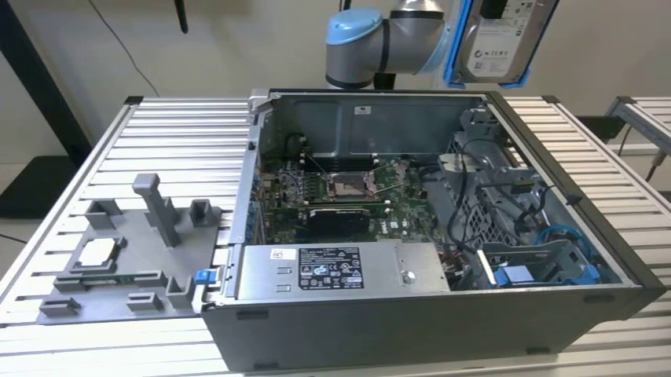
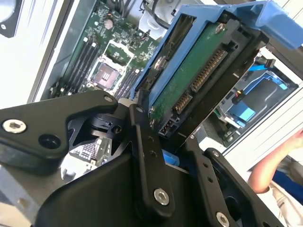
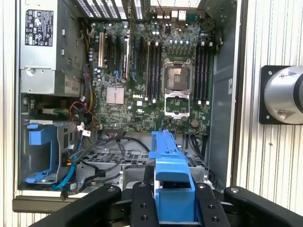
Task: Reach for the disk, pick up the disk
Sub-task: 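Pick up the disk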
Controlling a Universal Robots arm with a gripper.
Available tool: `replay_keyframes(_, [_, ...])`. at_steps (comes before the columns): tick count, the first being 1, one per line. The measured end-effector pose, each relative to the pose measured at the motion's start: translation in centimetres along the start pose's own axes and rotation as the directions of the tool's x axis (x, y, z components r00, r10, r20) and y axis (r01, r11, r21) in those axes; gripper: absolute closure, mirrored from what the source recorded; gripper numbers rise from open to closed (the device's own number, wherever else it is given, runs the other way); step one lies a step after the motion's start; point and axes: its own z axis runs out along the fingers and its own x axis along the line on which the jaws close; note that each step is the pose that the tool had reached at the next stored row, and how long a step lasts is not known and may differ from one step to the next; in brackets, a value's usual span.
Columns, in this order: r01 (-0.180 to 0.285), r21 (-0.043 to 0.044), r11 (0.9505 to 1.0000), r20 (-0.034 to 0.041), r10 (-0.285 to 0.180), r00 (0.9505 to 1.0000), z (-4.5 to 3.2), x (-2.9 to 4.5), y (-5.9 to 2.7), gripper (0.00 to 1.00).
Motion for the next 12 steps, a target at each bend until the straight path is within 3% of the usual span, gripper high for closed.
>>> replay_keyframes(12, [0.0, 0.0, 1.0, 0.0, 0.0, 1.0, -0.01, 0.32, -0.01, 1.0])
